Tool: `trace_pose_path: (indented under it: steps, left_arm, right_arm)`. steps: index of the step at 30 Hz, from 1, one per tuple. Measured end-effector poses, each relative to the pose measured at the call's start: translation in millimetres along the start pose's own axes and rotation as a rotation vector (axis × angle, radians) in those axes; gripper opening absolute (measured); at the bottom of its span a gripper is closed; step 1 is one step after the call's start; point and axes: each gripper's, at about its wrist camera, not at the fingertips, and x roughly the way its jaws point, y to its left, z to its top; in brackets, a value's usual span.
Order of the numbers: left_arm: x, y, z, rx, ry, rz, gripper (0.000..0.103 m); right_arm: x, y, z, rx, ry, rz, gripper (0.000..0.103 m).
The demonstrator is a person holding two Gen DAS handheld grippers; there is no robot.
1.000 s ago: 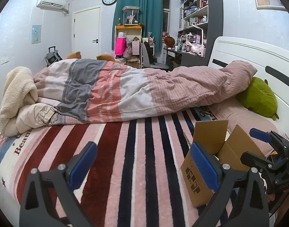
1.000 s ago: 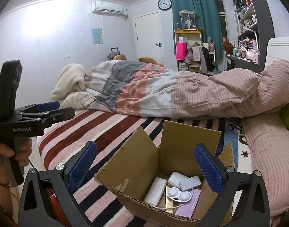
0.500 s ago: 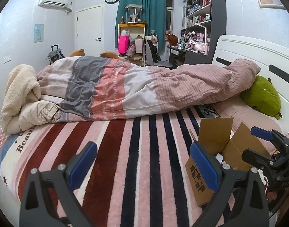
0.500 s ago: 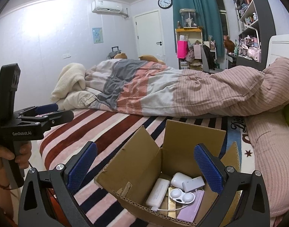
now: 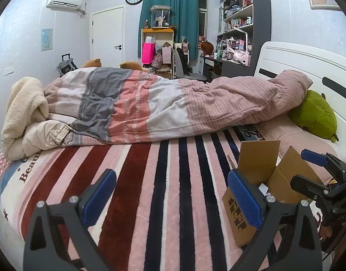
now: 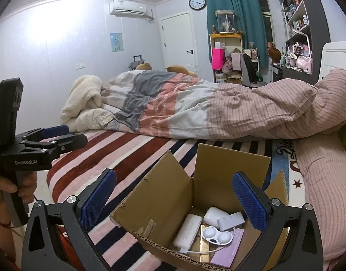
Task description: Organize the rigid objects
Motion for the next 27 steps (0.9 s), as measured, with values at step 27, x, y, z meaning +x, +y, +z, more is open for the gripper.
trace_pose_path:
  steps: [27]
  left_arm:
    - [-5.8, -0.6, 4.0, -0.002, -0.029, -0.002, 0.098]
  right_arm:
    - [-8.7, -1.1, -0.6, 0.000, -0.039, 0.023, 0.103]
